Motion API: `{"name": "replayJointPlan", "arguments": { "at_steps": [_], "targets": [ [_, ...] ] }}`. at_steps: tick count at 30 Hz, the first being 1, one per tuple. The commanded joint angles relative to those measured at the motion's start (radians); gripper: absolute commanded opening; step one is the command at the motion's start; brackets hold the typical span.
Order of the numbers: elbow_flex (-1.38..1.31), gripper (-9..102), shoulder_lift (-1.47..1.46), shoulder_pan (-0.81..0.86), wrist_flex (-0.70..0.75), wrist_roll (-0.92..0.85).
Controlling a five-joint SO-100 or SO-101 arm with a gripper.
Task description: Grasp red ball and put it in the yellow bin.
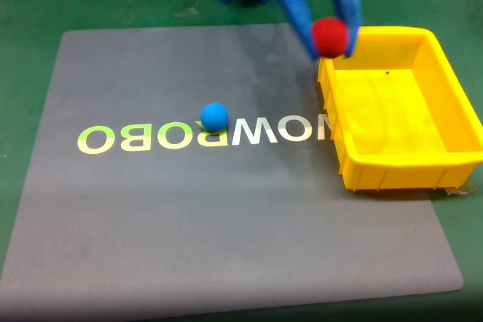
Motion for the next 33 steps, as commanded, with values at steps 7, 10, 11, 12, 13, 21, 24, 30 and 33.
{"name": "replayJointPlan", "arguments": {
  "at_steps": [7,10,11,12,13,21,24,30,33],
  "targets": [
    [0.127,0,0.183,-0.238,0.000,0.029],
    [0.141,0,0.187,-0.287,0.000,0.032],
    [0.141,0,0.187,-0.295,0.000,0.034],
    [0.141,0,0.187,-0.302,0.002,0.034],
    [0.143,0,0.187,-0.305,0.002,0.032],
    [0.149,15,0.183,-0.295,0.000,0.009],
    [0.150,30,0.184,-0.285,0.002,0.005],
    [0.152,37,0.196,-0.265,0.002,0.012],
    [0.160,37,0.212,-0.258,0.002,0.012]
  ]
}}
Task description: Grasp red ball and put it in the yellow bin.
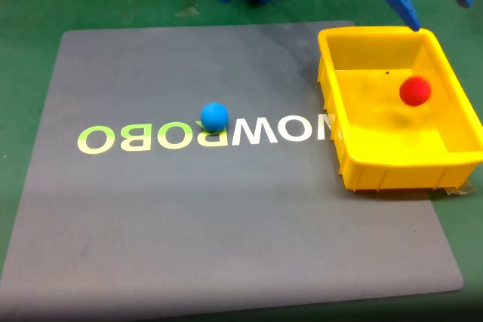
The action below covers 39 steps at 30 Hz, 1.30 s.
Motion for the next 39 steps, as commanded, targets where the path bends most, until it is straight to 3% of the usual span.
{"name": "replayJointPlan", "arguments": {
  "at_steps": [1,9,14,17,19,23,32,36,39],
  "targets": [
    [0.002,37,0.091,0.025,0.000,-0.005],
    [0.273,36,0.333,0.071,-0.009,-0.017],
    [0.833,36,0.779,0.127,-0.138,-0.078],
    [1.166,34,1.089,0.192,-0.140,-0.156],
    [1.266,28,1.226,0.242,-0.026,-0.181],
    [1.341,1,1.336,0.327,0.110,-0.160],
    [1.638,0,1.726,0.448,0.330,-0.198],
    [1.738,0,1.749,0.514,0.367,-0.201],
    [1.738,0,1.750,0.511,0.511,-0.189]
  ]
}}
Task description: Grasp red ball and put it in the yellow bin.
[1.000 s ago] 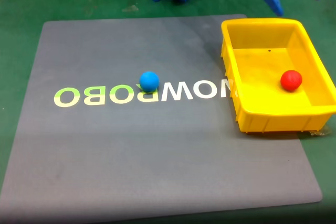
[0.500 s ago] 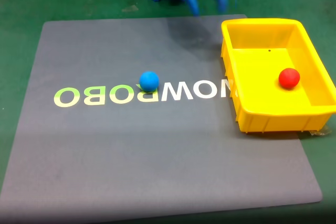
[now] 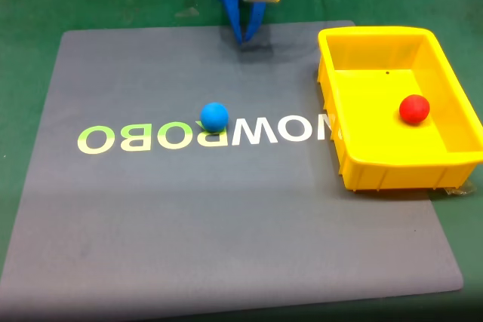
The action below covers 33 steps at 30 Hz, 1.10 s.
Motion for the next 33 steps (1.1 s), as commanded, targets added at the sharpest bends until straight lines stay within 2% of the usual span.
{"name": "replayJointPlan", "arguments": {
  "at_steps": [1,7,33],
  "targets": [
    [0.031,0,0.015,0.012,0.130,0.023],
    [0.031,0,0.015,0.002,0.178,0.046],
    [0.031,0,0.014,0.011,0.183,0.038]
  ]
}}
